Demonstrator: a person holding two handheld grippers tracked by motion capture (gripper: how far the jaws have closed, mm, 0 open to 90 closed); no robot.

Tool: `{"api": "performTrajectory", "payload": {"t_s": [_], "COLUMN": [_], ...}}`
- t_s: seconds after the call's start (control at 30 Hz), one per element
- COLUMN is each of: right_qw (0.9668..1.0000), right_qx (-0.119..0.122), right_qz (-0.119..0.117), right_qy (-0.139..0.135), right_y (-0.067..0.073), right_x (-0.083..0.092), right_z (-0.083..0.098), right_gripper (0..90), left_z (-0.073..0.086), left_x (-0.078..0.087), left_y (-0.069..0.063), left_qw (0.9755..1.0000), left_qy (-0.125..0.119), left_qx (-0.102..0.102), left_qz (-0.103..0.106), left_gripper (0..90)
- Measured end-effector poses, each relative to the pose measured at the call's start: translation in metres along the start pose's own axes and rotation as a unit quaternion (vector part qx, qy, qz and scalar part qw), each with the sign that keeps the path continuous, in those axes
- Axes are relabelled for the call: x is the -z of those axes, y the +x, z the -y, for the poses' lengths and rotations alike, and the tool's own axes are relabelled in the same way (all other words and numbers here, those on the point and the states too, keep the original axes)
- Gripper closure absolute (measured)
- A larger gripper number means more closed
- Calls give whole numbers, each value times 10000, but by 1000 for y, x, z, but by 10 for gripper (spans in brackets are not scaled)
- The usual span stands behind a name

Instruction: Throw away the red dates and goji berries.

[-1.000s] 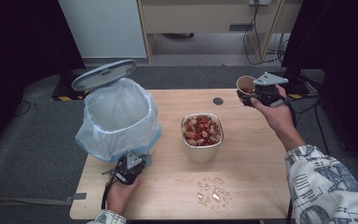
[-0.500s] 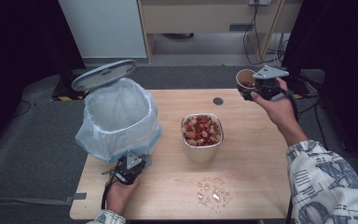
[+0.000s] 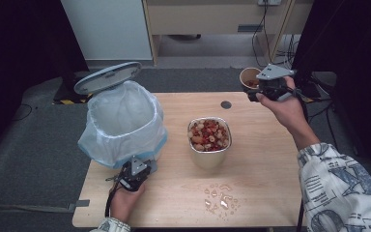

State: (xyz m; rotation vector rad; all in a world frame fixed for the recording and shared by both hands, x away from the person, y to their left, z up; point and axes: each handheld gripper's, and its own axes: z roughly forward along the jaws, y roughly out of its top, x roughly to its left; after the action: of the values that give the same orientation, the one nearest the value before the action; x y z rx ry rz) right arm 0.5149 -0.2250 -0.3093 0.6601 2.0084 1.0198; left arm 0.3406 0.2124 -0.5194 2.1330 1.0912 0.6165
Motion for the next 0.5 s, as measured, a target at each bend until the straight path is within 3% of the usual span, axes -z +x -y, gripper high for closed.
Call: {"api": "performTrajectory", "payload": {"t_s": [0.5], "right_qw": [9977], "right_qx": [625], "right_qz": [-119], "right_qy": [-220], "right_y": [14], "right_x": [2], "right_z": [-25], "right_gripper": [329], "left_z": [0], "left_x": [0], "left_y": [1], "left_qw": [10000], "left_qy": [0], "left_qx": [-31], "left_qz": [-8], "left_gripper": [897]}}
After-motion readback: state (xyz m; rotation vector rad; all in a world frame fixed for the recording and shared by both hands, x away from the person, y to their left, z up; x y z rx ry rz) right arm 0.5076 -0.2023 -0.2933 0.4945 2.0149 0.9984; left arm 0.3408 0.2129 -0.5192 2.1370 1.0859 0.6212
